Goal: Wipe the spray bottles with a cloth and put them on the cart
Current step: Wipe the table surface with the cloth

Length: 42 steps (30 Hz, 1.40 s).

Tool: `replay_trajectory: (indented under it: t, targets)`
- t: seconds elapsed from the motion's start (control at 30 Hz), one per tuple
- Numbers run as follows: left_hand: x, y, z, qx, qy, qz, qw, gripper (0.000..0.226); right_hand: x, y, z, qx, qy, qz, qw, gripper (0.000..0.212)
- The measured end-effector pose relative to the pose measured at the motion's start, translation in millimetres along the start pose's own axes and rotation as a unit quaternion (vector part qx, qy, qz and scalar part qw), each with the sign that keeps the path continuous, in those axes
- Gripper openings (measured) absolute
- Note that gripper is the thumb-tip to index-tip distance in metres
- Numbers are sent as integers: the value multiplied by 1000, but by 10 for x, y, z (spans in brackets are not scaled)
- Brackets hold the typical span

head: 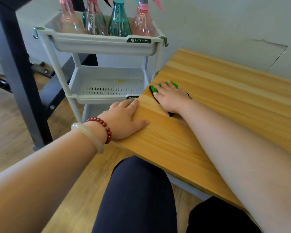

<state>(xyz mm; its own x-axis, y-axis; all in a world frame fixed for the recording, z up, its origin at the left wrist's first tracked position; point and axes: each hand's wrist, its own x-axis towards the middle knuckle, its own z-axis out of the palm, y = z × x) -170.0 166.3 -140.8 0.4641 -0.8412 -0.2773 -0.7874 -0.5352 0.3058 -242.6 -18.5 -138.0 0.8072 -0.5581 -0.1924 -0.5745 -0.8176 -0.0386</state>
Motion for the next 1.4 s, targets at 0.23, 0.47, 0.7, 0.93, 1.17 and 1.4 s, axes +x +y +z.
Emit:
replay_trajectory:
  t: [0.23,0.47,0.7,0.93,1.17,1.4]
  targets:
    - [-59,-37,99,-71,20,-11,997,85,-281,-406,131,5,3,-57,998,52]
    - [-100,-29,92,-82,19,-19,996,83,-233,-181,43,6,1,41,999,54]
    - [-130,-22,101,-93,37,-10,995,82,-520,-395,168,12,10,-67,998,51]
    - [-234,-79,154,-136,138,2,981,51,-519,-296,111,11,4,36,999,53]
    - [-405,-289,244,-222,115,17,968,45,-847,-500,192,-6,-7,-96,995,52]
    - [-487,-330,357,-286,98,-2,953,46,-813,-579,204,3,1,23,1000,55]
